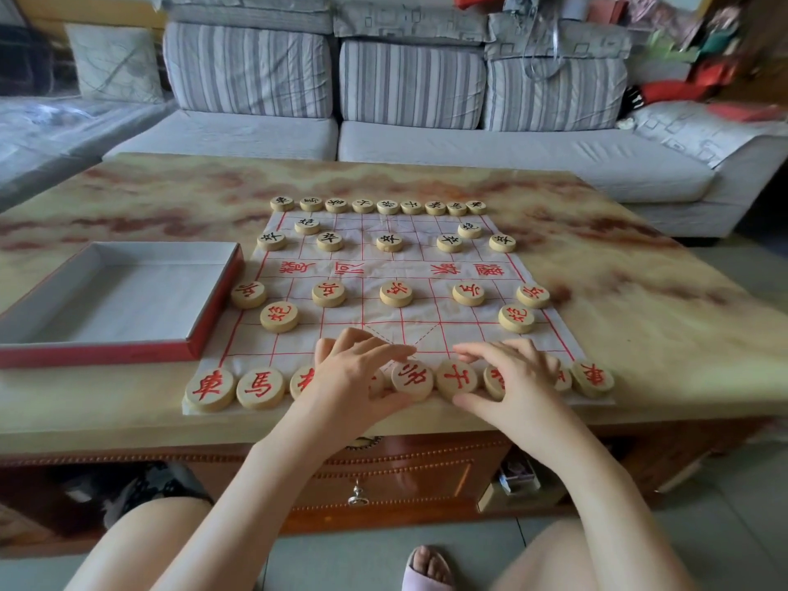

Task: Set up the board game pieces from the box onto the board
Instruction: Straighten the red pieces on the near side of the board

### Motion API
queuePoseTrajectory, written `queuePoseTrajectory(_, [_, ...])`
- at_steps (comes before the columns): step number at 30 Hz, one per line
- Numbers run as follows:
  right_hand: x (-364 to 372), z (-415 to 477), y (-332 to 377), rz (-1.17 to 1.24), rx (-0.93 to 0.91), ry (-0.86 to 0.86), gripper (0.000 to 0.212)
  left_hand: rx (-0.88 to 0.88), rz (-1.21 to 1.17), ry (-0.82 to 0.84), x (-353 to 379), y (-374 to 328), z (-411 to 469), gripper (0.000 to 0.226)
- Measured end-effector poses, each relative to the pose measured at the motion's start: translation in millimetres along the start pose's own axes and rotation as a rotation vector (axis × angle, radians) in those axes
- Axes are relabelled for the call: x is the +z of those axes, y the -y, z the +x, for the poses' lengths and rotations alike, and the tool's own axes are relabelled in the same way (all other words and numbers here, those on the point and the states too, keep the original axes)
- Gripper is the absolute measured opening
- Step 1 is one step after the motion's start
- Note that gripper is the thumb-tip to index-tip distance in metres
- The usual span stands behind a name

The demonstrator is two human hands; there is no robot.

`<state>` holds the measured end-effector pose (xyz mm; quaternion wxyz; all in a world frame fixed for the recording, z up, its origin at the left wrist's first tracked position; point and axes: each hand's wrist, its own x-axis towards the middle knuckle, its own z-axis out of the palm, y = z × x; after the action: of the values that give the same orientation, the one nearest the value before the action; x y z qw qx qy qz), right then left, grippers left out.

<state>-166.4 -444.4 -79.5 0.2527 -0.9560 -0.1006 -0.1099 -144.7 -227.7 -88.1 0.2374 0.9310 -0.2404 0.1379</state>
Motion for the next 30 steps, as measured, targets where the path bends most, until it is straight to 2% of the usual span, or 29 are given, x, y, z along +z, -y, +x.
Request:
queuePoseTrajectory(4, [5,4,3,-0.136,0.033,0.014,0.055,-0.041,0.036,-0.001,3,-5,0,0.058])
queuePoseTrajectory(8, [3,0,5,-0.067,-0.009,-0.019,0.070,-0.055,0.066,-0.014,5,-7,0,0.066])
queuePoseTrajectory(11, [0,-4,6,0.045,0.034,0.009,0.065,-0.033,0.057,-0.033,4,-9,-1,0.064])
queuePoseTrajectory(15, [0,-4,5,0.041,-0.027,0.038,0.057,-0.036,-0.041,-0.019,2,-10,-3,0.052])
queuePoseTrajectory(18, [0,-4,6,0.041,0.018,-0.007,0.050,-0.032,-0.031,-0.015,2,-9,-3,0.051])
queuePoseTrajectory(25, [2,-3,13,-0.046,0.009,-0.007,0.058,-0.016,0.076,-0.047,4,-9,-4,0.057])
queuePoseTrajectory(30, [-1,-7,10,0.085,0.079,0.012,0.056,-0.021,0.083,-0.038,4,-8,-4,0.062])
